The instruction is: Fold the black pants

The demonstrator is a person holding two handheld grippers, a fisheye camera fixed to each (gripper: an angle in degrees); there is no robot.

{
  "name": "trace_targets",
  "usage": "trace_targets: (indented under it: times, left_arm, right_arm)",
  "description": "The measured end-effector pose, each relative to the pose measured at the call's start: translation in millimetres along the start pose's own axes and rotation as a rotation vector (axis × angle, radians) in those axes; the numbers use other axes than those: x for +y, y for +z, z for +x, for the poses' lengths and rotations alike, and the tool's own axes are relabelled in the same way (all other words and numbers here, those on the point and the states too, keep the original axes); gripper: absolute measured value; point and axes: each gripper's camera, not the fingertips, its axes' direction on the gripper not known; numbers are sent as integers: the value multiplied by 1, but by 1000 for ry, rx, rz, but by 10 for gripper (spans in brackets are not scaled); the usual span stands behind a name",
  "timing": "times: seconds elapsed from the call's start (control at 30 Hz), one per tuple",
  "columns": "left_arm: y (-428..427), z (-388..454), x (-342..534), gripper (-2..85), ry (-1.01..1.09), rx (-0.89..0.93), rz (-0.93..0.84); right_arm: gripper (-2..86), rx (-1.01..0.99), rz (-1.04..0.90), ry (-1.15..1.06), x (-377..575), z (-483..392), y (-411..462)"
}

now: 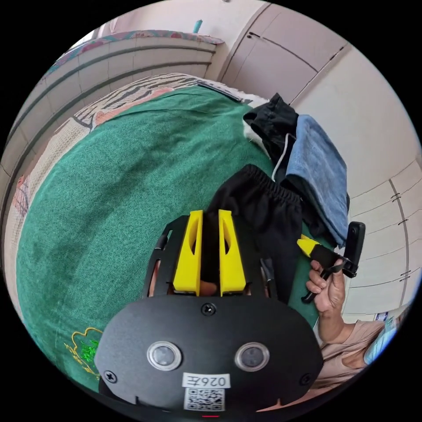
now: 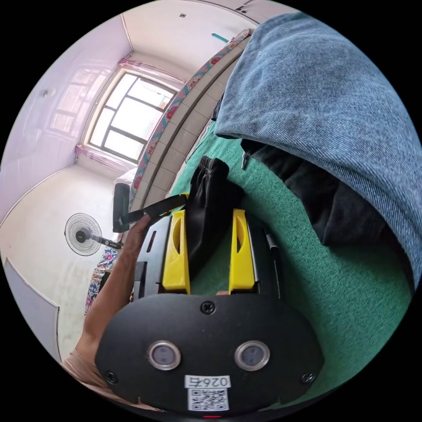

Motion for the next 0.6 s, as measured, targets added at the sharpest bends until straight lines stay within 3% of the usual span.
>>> trace_targets:
  times: [0.17,0.23,0.33,0.4,0.47,0.6]
  left_arm:
    - [-22,-38,31,86,-30,367,247]
    - [-17,-36,31,104,-16,308,199]
    - [21,-14,22,130,72,93,-41]
    - [32,2,27,132,125,-52,-60]
    - [35,7,30,120,147,-88,-85]
    - [33,-1,41,56,144,-9,-134]
  right_arm:
    - [124,-41,18,16,-1,11,-5]
    - [129,-37,16,6,-2,14,-4]
    - [133,-36,4,-29,-3,13,1]
    - [138,-47,-4,-47,-3,15,4]
    - [138,-60,-11,-59,-2,17,6]
    - [28,-214,-133,1,4,45,25]
